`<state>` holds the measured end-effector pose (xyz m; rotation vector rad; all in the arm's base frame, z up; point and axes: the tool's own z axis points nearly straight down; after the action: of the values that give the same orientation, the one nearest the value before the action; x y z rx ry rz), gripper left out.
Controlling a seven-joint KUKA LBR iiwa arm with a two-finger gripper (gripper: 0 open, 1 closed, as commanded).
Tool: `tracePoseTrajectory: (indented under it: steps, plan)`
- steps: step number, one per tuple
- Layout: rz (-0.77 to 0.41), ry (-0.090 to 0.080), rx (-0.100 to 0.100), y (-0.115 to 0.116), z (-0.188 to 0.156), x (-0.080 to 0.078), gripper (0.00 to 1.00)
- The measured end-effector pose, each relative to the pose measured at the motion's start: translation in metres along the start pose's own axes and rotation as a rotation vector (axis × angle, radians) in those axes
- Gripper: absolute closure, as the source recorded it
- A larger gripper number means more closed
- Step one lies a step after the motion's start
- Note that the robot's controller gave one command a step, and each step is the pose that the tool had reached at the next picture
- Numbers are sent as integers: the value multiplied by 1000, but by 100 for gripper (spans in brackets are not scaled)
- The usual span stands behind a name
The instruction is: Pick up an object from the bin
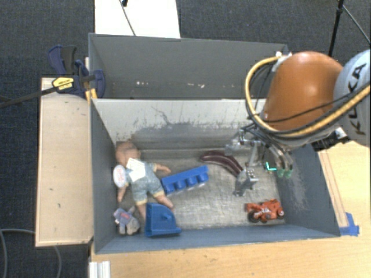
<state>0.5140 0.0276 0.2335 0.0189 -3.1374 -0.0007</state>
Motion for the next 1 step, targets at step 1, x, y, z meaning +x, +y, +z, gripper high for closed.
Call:
tracePoseTrajectory:
  steps: [1]
  plan:
    - [1, -7, 0, 0, -3, -1, 0]
